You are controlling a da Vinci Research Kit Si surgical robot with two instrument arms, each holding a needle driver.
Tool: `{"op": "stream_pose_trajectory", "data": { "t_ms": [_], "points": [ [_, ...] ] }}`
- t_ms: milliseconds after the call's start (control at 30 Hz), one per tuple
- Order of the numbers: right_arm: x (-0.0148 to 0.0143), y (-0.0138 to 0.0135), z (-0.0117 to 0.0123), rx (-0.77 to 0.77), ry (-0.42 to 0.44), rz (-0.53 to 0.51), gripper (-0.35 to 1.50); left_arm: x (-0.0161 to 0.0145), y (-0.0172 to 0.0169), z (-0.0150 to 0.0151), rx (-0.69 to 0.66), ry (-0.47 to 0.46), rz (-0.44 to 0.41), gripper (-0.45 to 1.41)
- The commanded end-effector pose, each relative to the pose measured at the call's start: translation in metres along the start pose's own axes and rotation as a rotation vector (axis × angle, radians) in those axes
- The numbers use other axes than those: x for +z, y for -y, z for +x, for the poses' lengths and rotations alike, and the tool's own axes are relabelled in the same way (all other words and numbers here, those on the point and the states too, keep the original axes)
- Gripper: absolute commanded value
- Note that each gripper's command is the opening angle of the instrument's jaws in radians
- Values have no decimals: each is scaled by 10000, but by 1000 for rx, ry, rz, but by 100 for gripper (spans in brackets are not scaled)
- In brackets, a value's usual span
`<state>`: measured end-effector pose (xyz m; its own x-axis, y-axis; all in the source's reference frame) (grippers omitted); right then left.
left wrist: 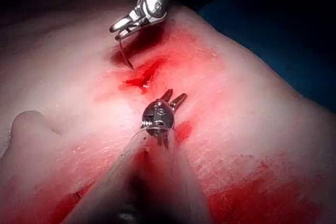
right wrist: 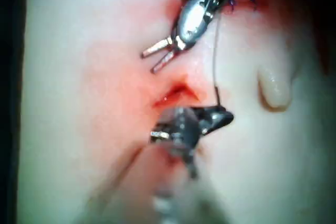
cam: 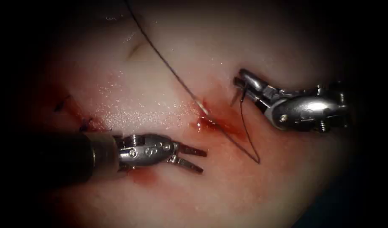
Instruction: Wound Closure
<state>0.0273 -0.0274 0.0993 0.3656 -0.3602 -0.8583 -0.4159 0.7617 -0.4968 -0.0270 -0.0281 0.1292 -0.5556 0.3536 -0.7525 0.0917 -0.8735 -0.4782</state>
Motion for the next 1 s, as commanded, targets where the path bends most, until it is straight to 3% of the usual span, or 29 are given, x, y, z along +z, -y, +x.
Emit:
{"op": "stream_pose_trajectory", "data": {
  "t_ms": [33, 333, 467, 1000],
  "points": [
    [6, 8, 4, -4, -5, 0, -35, 8, 0, -3, 0, 0, -2, 27],
    [8, 25, -3, -24, 11, 22, -35, 8, 0, -3, 0, 0, -2, 27],
    [10, 44, -10, 44, 34, 58, -35, 8, 0, -4, 0, 0, -2, 27],
    [9, 62, -10, 239, 127, 154, -35, 7, 0, -4, 1, 0, -3, 25]
  ]
}}
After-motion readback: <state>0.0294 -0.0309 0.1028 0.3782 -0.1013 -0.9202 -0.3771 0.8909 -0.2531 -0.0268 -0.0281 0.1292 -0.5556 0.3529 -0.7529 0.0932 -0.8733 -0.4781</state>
